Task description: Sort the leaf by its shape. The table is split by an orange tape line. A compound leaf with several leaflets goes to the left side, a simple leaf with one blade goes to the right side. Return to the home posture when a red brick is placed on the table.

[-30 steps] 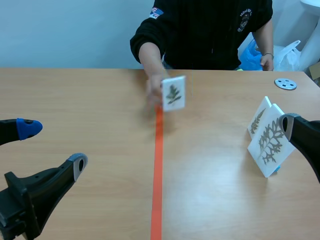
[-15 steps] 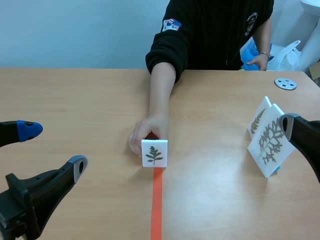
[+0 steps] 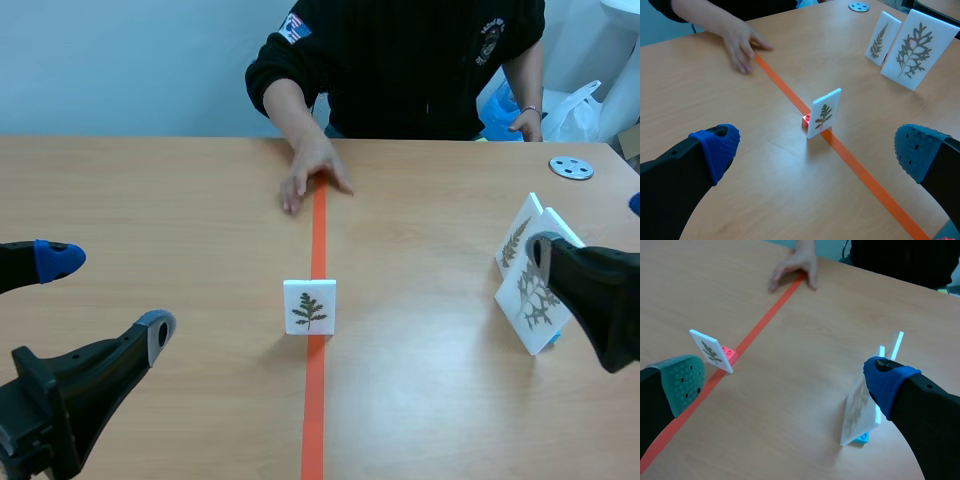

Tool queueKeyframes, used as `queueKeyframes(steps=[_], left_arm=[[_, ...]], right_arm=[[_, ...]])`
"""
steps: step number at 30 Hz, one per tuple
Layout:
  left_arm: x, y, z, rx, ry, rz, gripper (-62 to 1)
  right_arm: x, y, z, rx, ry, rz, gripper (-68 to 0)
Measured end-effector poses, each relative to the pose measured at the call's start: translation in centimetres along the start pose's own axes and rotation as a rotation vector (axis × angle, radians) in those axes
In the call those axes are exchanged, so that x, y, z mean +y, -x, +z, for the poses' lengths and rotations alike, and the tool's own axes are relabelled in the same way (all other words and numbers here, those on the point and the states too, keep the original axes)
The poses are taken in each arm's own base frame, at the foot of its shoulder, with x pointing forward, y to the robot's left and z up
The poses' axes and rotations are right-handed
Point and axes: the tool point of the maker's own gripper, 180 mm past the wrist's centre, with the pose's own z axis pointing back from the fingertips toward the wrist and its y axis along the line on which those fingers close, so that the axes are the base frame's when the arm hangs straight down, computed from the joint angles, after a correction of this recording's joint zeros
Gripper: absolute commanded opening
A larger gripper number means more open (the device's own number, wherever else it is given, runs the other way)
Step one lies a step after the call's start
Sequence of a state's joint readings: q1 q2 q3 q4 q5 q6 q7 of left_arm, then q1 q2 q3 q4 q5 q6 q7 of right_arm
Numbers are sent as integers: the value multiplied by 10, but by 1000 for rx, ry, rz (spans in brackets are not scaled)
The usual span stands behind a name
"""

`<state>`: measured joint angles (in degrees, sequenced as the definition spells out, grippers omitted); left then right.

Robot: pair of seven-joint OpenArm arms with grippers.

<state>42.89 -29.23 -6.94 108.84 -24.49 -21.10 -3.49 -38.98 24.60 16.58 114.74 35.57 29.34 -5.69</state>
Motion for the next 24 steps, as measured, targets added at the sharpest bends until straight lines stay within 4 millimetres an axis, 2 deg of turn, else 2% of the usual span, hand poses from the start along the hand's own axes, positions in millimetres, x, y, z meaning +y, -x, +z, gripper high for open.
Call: queueKeyframes(steps=[6, 14, 21, 24], left_arm=[[0, 0, 0, 0, 0, 0, 14], [0, 0, 0, 0, 0, 0, 14], [0, 0, 0, 0, 0, 0, 14], [0, 0, 0, 0, 0, 0, 14]], right_arm=[[19, -1, -28, -14, -42, 59, 4], [42, 32, -69, 28, -129, 80, 4], [54, 50, -103, 42, -183, 78, 4], [65, 55, -118, 36, -207, 66, 4]])
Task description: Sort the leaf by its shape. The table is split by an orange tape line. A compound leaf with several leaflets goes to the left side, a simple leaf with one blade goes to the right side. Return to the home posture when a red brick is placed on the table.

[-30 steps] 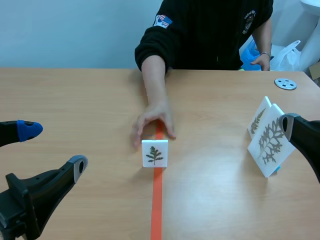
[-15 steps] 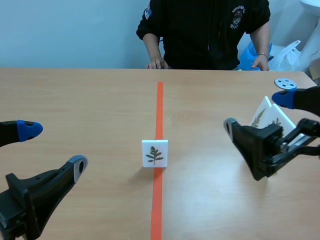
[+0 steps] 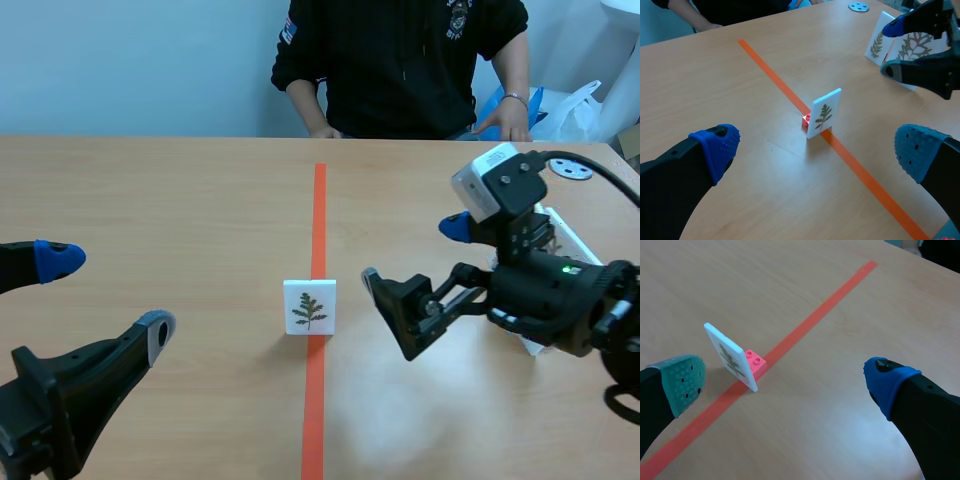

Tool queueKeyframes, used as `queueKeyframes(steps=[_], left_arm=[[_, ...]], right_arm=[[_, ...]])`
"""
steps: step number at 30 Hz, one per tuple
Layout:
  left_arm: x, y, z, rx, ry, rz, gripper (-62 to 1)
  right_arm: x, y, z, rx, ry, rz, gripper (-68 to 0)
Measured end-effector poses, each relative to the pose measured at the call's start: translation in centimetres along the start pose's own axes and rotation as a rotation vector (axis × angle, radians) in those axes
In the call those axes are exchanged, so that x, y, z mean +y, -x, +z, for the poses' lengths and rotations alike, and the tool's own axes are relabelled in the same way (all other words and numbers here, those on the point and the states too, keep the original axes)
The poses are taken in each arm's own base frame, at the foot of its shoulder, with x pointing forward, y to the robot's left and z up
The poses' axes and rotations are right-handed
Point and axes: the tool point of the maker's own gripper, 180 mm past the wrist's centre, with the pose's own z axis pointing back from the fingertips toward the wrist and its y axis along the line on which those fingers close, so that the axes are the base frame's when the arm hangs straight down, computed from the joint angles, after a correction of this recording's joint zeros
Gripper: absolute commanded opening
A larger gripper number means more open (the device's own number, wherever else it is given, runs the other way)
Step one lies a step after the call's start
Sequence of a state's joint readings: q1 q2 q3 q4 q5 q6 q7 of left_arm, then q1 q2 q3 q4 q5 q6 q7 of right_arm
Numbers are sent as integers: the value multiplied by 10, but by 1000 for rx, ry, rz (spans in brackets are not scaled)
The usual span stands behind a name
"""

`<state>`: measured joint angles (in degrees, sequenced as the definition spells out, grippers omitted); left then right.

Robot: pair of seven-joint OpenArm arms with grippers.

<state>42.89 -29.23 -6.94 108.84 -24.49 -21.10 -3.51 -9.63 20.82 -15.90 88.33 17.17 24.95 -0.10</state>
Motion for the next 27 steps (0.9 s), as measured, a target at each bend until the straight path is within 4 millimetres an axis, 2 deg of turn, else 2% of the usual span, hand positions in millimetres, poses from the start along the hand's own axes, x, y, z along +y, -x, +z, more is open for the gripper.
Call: queueKeyframes(steps=[5, 10, 14, 17, 22, 27], left_arm=[[0, 0, 0, 0, 0, 0, 14], [0, -1, 0, -3, 0, 0, 14], [0, -1, 0, -4, 0, 0, 14], [0, -1, 0, -4, 0, 0, 14], [0, -1, 0, -4, 0, 0, 14], [0, -1, 0, -4, 0, 0, 14]], right_arm=[[26, 15, -29, 25, -71, -6, 4], [50, 36, -48, 56, -131, -9, 4], [63, 48, -61, 82, -144, 15, -98], [70, 48, -70, 79, -145, 32, -159], [79, 51, -83, 92, -153, 56, -166], [82, 61, -87, 111, -148, 61, -239]])
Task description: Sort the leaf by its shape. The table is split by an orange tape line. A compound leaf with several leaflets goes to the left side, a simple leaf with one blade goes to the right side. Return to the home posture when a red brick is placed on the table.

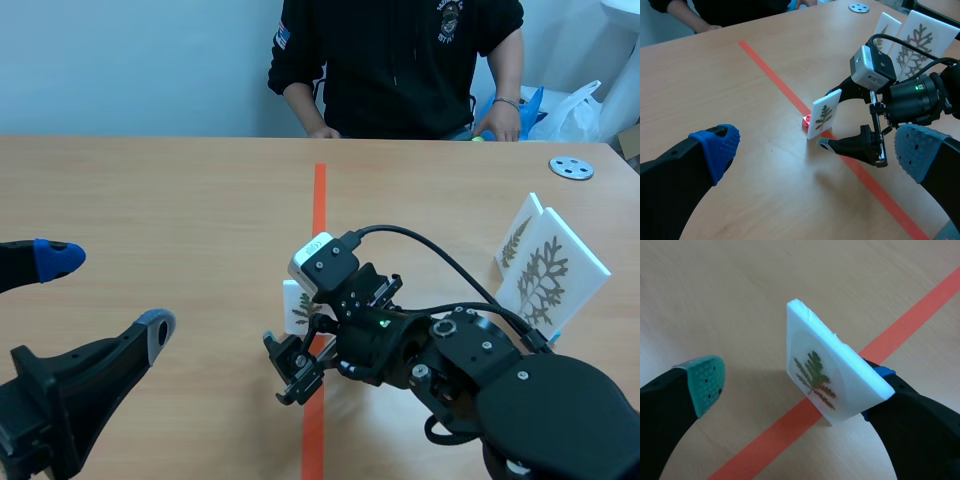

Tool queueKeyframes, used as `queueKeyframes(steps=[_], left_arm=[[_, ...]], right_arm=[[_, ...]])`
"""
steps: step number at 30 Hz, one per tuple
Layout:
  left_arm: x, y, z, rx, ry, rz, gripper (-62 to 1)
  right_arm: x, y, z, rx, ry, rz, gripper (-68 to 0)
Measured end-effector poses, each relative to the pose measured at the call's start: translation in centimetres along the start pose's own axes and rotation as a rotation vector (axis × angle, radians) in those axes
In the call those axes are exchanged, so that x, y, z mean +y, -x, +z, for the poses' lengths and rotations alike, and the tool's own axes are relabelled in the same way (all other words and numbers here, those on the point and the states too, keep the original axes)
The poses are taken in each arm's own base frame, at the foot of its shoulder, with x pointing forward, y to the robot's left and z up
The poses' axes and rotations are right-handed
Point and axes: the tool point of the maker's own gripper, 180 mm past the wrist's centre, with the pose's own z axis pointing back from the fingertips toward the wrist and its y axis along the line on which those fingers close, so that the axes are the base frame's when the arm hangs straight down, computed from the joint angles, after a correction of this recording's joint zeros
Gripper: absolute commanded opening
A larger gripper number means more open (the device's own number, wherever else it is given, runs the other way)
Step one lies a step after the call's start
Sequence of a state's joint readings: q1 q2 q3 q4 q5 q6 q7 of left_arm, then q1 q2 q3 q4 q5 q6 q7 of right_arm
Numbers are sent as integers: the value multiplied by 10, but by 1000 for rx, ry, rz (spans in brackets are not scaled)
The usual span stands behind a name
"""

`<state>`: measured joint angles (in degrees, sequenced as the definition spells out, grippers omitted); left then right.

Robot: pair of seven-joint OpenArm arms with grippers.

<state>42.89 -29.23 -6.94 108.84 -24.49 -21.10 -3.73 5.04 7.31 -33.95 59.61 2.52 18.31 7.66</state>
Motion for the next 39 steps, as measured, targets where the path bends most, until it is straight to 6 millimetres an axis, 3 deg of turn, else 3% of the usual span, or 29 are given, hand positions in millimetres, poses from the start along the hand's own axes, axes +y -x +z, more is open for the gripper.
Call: queueKeyframes(steps=[4, 7, 22, 33, 39], left_arm=[[0, 0, 0, 0, 0, 0, 14], [0, 0, 0, 0, 0, 0, 14], [0, 0, 0, 0, 0, 0, 14], [0, 0, 0, 0, 0, 0, 14], [0, -1, 0, -7, 0, 0, 14]], right_arm=[[-3, 2, 0, 5, 17, 0, -350], [-3, 2, 0, 5, 19, 0, -386], [-12, 4, 1, 11, 69, 5, -434], [-12, 5, 1, 14, 68, 4, -611], [-12, 4, 1, 10, 68, 4, -614]])
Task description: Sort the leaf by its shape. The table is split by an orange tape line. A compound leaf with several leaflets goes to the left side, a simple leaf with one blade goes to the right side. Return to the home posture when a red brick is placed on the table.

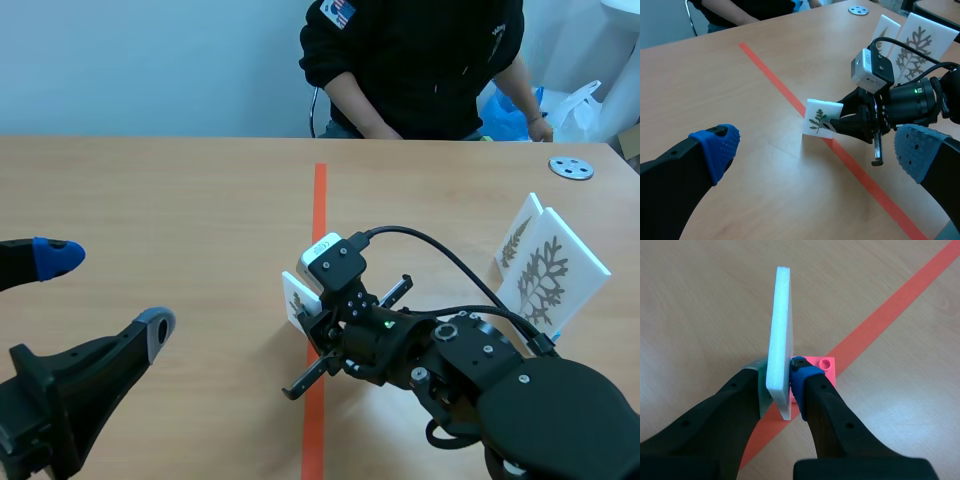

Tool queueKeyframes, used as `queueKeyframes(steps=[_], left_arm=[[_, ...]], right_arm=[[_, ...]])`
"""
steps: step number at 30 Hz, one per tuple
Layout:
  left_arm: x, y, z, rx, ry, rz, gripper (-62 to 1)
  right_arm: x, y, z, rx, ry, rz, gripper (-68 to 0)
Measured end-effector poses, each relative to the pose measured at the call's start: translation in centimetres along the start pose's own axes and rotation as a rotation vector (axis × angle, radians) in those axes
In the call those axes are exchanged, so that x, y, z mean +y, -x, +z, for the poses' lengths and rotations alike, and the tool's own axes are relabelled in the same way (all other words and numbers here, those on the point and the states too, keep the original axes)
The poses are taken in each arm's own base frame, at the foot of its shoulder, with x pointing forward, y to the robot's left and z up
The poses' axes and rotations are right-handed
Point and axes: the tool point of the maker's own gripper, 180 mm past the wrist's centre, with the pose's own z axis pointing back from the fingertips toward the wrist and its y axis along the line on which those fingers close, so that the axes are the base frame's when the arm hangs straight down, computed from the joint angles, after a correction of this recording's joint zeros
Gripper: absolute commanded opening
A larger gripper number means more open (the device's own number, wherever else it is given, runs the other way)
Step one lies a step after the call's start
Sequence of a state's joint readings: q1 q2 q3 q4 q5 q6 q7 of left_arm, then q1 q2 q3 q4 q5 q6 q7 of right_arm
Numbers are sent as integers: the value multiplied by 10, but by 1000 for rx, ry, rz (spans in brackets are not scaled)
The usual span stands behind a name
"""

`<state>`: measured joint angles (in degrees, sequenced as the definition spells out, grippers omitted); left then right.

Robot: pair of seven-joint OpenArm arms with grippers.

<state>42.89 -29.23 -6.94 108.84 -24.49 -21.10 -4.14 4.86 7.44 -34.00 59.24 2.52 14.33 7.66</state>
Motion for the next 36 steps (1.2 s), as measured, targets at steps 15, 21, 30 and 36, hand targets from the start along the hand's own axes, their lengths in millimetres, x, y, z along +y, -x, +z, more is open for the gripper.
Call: queueKeyframes(steps=[15, 21, 30, 36], left_arm=[[0, 0, 0, -1, 0, 0, 14], [0, 0, 0, -1, 0, 0, 14], [0, 0, 0, -1, 0, 0, 14], [0, 0, 0, -1, 0, 0, 14]], right_arm=[[-14, -42, 7, -88, 48, 15, -614], [-26, -29, 26, -58, 115, -41, -614], [-47, -39, 61, -75, 202, -74, -614], [-68, -14, 91, -30, 299, -131, -614]])
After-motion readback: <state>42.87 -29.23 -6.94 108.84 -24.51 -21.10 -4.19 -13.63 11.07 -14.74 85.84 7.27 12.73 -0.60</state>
